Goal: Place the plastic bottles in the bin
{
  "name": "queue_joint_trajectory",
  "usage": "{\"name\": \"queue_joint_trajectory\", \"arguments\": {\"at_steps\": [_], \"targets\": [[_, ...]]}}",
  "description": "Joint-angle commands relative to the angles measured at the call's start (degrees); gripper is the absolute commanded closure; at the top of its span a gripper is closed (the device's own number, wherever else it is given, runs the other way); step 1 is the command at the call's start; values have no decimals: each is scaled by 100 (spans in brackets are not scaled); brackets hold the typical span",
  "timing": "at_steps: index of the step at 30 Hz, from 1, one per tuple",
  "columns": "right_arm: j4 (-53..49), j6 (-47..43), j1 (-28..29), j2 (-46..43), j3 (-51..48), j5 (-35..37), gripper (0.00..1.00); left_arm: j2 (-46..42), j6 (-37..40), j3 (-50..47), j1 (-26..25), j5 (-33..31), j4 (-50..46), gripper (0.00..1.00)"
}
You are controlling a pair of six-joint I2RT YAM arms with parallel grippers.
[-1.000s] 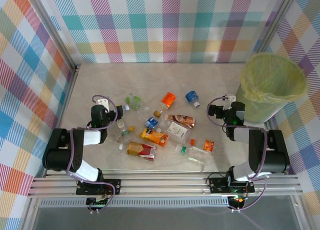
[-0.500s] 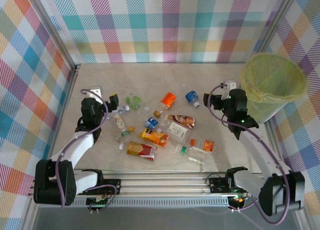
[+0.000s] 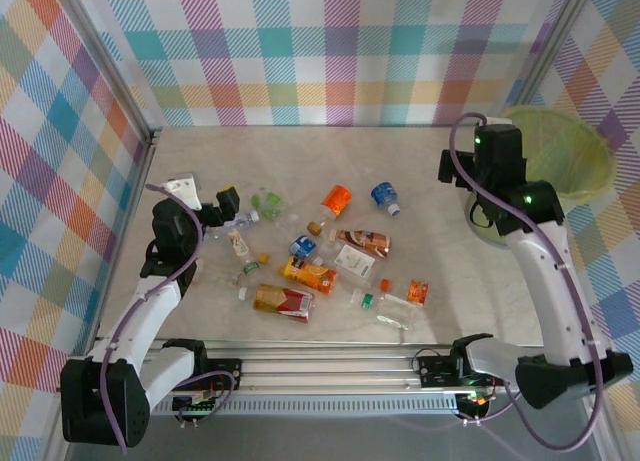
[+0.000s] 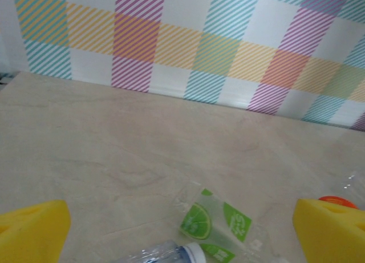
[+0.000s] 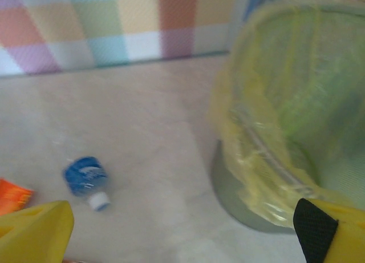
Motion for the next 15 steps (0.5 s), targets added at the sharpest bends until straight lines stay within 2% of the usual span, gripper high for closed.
{"name": "queue_joint_trajectory", "arguments": {"at_steps": [1, 7, 15], "targets": [[-677, -479, 19, 259, 359, 950, 0, -163, -169, 125, -74, 324, -48, 0], [-517, -1175, -110, 719, 838, 1469, 0, -207, -198, 62, -112, 378, 16, 0], [-567, -1799, -367, 1369, 1108, 1463, 1, -208, -193, 63, -120, 426, 27, 0]]}}
